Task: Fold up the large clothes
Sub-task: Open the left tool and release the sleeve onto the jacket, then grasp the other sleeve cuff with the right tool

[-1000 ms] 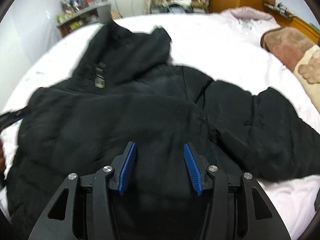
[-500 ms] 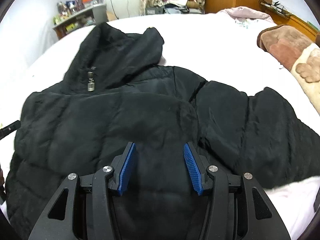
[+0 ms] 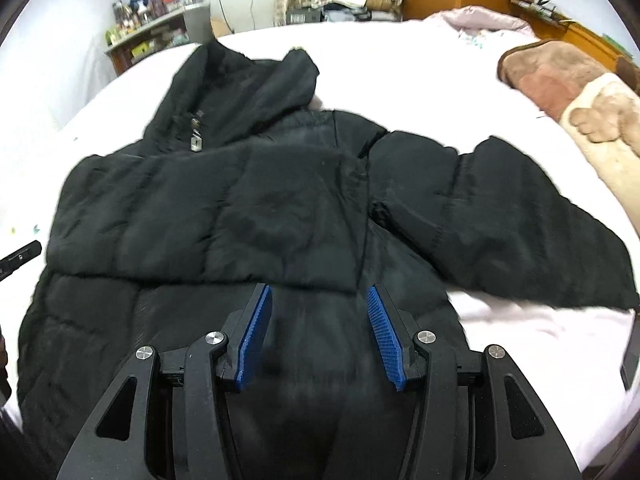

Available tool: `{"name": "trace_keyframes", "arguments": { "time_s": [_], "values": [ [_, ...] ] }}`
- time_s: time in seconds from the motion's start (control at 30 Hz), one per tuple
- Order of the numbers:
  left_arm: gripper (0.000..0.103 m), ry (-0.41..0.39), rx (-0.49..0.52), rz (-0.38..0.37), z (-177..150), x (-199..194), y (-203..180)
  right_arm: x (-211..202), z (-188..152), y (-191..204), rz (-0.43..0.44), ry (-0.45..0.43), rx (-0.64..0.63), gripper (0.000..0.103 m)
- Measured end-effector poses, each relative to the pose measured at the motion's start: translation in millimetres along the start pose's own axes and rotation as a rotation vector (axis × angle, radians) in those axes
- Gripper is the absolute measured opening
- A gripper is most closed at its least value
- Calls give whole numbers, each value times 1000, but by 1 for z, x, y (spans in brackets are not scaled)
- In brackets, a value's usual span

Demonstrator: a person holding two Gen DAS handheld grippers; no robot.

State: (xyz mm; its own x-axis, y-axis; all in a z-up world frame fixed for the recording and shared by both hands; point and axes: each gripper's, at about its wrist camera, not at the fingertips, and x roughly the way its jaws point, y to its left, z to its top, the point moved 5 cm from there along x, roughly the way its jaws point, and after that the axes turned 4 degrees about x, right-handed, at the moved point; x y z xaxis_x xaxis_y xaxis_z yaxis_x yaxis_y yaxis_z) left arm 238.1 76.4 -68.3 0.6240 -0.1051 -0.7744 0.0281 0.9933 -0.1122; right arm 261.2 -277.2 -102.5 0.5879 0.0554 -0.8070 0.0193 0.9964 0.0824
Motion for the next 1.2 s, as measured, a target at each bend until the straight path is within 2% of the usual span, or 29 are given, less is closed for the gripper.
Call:
{"name": "trace_keyframes", "arguments": {
  "time_s": [0.27,0.4,0.6,0.83,0.97,1.2],
  "values": [
    [45,-41,40,-45,-31,-75,-36,-91,-38,4,10,-88,26,51],
    [45,-61,62,-59,-45,-106,-53,-122,-59,2,10,-106,49,51],
    [51,-83,76,-95,-67,-145,-69,-163,-87,7,30,-128,51,51],
    [53,-73,91,-101,-81,-157,-84,-179,-98,-9,55,-147,105,51],
    [58,-80,105,-99,-77,-156,-92,-180,-96,-28,60,-153,158,55],
    [60,-71,118,-97,-59,-134,-108,-165,-86,-80,24,-142,256,55]
  ]
}}
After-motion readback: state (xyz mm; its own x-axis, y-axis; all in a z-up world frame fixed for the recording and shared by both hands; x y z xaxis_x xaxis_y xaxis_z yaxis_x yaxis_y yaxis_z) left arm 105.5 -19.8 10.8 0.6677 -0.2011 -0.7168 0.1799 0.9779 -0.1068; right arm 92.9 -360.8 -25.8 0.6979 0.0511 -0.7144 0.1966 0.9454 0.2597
